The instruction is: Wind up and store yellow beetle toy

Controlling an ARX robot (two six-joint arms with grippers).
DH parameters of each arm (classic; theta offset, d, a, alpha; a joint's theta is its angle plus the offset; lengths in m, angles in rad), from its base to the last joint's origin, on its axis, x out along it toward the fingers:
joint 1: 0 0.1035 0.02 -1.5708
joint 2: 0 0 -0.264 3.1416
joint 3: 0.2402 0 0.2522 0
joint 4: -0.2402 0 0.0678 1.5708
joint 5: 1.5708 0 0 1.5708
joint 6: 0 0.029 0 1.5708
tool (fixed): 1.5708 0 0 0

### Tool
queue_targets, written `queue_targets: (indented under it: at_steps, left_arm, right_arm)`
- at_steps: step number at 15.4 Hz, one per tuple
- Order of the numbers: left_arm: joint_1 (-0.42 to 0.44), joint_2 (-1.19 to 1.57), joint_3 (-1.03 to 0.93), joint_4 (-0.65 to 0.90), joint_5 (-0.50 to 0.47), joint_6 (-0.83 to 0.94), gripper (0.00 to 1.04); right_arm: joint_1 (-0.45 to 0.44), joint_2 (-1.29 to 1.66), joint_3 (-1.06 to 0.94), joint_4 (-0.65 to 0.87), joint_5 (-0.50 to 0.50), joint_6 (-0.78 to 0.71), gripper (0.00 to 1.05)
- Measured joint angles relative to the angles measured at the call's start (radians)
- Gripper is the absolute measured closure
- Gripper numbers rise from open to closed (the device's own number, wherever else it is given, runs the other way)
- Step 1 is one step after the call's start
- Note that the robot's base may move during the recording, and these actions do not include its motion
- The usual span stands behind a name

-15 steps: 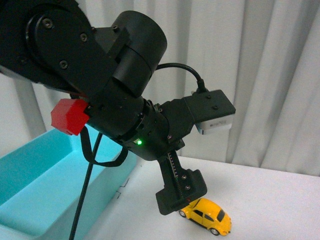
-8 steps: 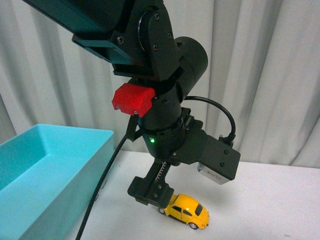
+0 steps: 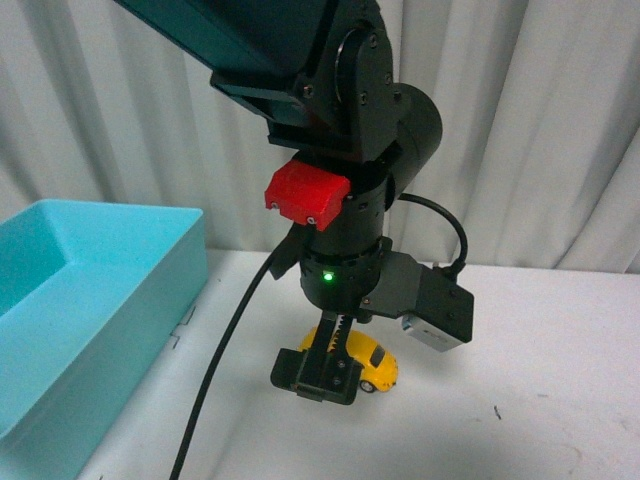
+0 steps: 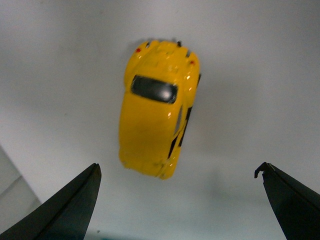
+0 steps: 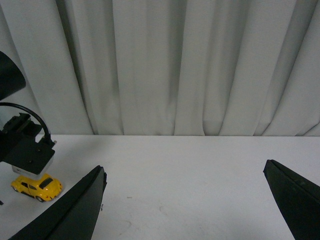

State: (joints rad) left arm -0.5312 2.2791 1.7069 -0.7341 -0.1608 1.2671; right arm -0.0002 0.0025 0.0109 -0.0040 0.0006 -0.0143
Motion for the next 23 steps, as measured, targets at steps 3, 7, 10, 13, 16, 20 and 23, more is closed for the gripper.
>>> queue_targets:
  at_steps: [3,7,10,13,16,20,23]
  left_arm:
    - [-0.013,0.038,0.016,0.008,-0.010,-0.049,0.07]
    - [-0.011,0.115,0.121,0.001,-0.018,-0.086,0.07]
    - [-0.011,0.163,0.127,0.016,-0.019,-0.109,0.07]
    - [-0.015,0.179,0.145,0.029,-0.008,-0.108,0.19]
    - [-0.018,0.189,0.156,0.025,-0.026,-0.140,0.49]
    - [-0.018,0.195,0.171,0.015,-0.026,-0.159,0.58]
    - [-0.019,0.193,0.179,-0.006,0.034,-0.026,0.58]
  right_arm:
    - [0.000,0.000,0.000,0.000,0.000,0.000,0.06]
    - [0.000,0.000,0.000,0.000,0.000,0.000,0.06]
    - [0.000,0.000,0.000,0.000,0.000,0.000,0.06]
    - [0.000,0.000,0.000,0.000,0.000,0.000,0.06]
    - [0.000,0.000,0.000,0.000,0.000,0.000,0.06]
    - [0.000,0.000,0.000,0.000,0.000,0.000,0.06]
    - [0.000,0.000,0.000,0.000,0.000,0.000,0.06]
